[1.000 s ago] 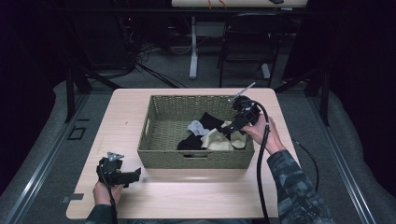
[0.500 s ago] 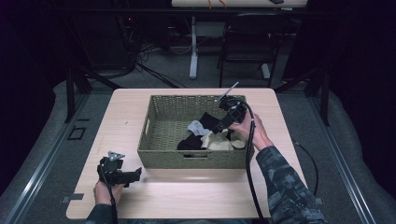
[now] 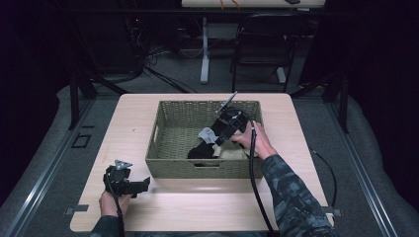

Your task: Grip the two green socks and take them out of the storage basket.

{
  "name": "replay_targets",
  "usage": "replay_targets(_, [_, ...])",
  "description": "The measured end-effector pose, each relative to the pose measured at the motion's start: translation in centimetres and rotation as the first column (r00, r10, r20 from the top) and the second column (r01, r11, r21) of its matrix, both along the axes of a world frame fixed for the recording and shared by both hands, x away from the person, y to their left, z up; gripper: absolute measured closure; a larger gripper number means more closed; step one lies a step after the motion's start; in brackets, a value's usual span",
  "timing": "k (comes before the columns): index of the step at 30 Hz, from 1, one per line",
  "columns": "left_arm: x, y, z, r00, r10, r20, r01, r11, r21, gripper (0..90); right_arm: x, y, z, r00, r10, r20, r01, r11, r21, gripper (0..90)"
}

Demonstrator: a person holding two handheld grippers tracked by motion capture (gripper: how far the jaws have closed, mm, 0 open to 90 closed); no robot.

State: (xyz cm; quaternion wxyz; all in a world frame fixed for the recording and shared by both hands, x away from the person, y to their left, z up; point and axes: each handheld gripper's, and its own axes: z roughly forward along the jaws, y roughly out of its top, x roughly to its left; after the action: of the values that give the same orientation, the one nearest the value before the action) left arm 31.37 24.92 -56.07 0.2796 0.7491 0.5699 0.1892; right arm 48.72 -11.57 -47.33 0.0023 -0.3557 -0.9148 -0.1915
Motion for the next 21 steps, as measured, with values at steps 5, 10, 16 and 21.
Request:
replay_targets(5, [0.0, 0.0, 0.0, 1.0, 0.0, 0.002, 0.0, 1.0, 0.0, 0.1, 0.3, 0.6, -0.8, 0.9996, -0.012, -0.026, 0.012, 0.9996, -0.027, 16.1])
replay_targets(10, [0.0, 0.0, 0.0, 1.0, -0.002, 0.0, 0.002, 1.0, 0.001, 0.1, 0.7, 0.8, -1.5, 0.9984, -0.024, -0.052, 0.021, 0.9981, -0.058, 28.7])
replay_targets(16, [0.1, -0.1, 0.0, 1.0, -0.002, -0.001, 0.002, 1.0, 0.003, 0.1, 0.6, 0.9, -1.4, 0.9967, -0.018, -0.079, 0.012, 0.9969, -0.077, 62.4])
replay_targets(21, [0.1, -0.2, 0.0, 1.0, -0.008, -0.004, 0.008, 1.0, 0.006, 0.2, 0.4, 0.8, -1.3, 0.9943, -0.027, -0.103, 0.017, 0.9948, -0.101, 81.0])
